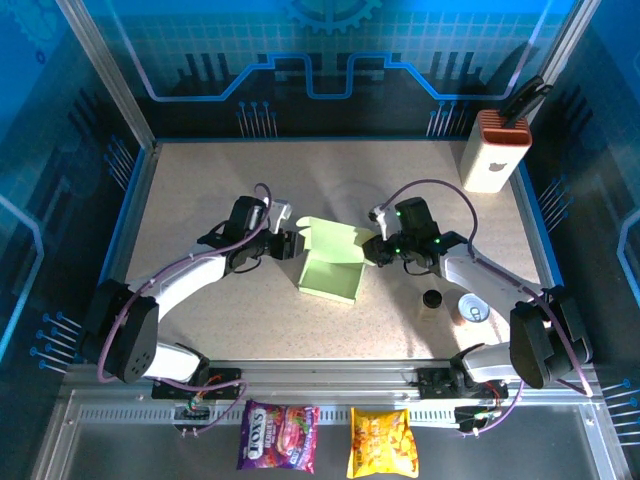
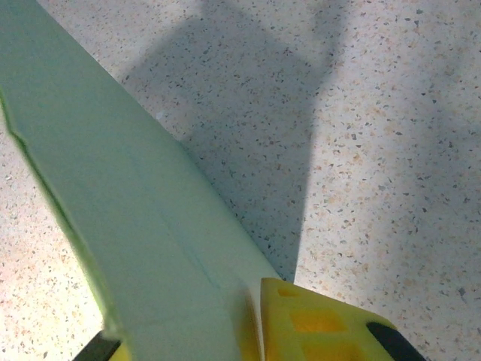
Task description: Fold the paper box
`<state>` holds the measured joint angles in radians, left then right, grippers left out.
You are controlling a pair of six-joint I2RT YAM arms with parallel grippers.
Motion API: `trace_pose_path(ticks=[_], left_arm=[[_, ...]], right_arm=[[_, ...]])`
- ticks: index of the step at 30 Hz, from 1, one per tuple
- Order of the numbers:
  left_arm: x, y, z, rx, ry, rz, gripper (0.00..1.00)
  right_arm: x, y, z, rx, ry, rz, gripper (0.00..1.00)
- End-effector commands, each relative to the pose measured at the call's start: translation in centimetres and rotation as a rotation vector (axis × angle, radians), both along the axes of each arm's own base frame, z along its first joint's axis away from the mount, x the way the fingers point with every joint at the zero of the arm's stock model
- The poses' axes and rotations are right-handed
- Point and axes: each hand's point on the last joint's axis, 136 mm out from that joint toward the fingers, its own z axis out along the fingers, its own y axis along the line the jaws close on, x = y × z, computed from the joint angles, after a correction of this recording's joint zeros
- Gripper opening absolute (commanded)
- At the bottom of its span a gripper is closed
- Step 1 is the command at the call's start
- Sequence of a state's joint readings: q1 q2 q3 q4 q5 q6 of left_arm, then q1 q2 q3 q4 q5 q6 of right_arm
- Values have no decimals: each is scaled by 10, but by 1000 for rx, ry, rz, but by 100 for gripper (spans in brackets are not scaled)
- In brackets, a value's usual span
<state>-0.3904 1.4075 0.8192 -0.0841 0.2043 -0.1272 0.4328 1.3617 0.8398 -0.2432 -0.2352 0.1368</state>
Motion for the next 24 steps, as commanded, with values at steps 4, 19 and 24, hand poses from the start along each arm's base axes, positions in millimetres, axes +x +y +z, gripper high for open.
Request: trace_pose_path(ticks=[4,19,24], left_arm=[[6,-13,15,-21,-76,-78,69],[12,-24,9,-40,-103,-165,63],[14,-27,9,-41,-107,-187,54]], right_arm=[[1,5,9,-16,-24,30,18],[-11,-17,21,-100,-23,-38,36],[-14,-21,22,-113,-27,-42,33]])
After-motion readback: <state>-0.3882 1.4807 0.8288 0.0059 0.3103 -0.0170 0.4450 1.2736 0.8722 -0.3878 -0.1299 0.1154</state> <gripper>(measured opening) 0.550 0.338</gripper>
